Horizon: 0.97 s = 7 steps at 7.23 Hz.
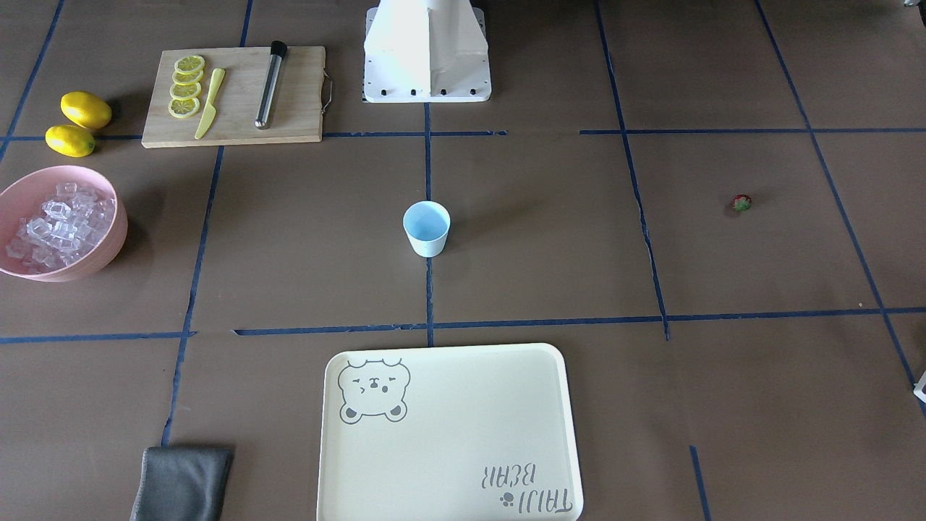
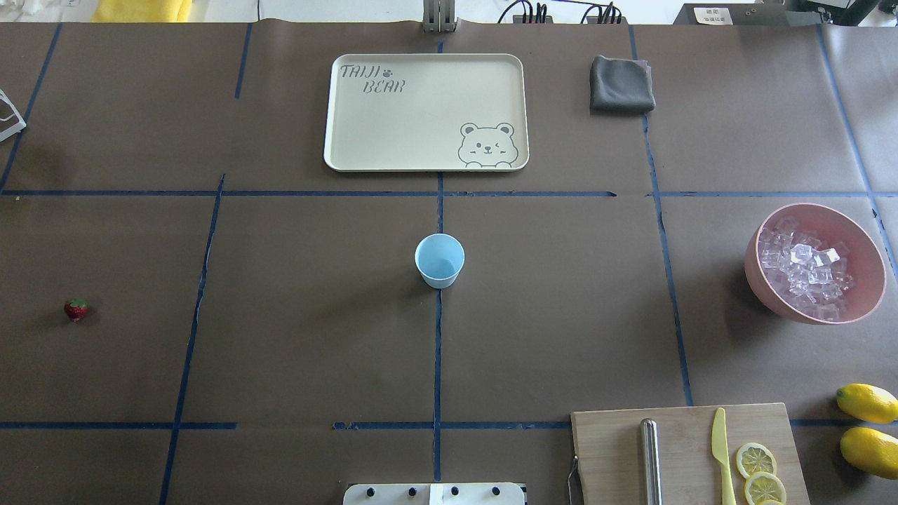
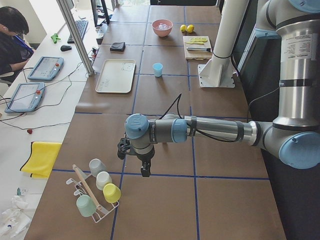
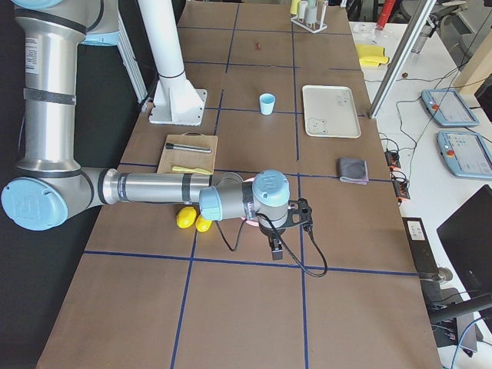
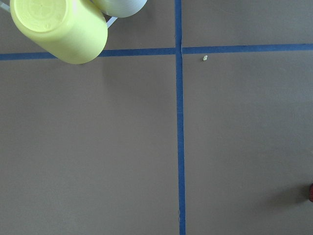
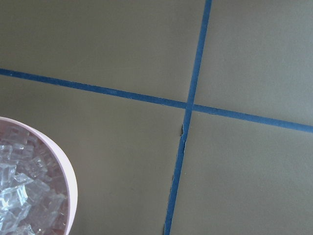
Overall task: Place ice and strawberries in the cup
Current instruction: 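Move the right gripper over the pink bowl of ice cubes, then lower the right gripper into the bowl and grasp an ice cube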
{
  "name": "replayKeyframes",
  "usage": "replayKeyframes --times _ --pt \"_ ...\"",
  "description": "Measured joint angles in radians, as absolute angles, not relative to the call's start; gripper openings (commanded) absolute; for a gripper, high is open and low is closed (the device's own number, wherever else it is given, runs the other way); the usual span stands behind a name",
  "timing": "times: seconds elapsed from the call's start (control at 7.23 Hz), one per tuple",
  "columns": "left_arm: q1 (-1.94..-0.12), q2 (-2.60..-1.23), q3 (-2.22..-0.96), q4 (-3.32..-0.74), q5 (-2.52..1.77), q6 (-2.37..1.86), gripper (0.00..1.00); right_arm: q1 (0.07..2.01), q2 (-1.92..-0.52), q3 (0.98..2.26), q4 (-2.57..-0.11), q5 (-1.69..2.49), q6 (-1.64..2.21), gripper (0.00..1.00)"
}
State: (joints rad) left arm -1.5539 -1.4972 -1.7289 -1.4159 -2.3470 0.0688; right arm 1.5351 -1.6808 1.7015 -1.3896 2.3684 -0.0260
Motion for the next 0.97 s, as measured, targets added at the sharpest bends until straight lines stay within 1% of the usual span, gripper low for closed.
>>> replayKeyframes --times 0.28,0.69,0.97 --pt "-1.553 -1.497 -1.727 -1.417 -2.347 0.069 1.0 1.454 -1.683 1.745 -1.305 2.373 0.134 1.0" --pt "-1.552 -1.497 -1.725 -1.42 -2.348 0.07 1.0 1.267 -1.7 1.787 -1.07 2.352 0.518 1.0" --pt "-1.552 -1.497 -1.724 -1.422 -2.348 0.07 1.0 1.159 -1.735 1.794 -0.937 2.285 0.694 0.99"
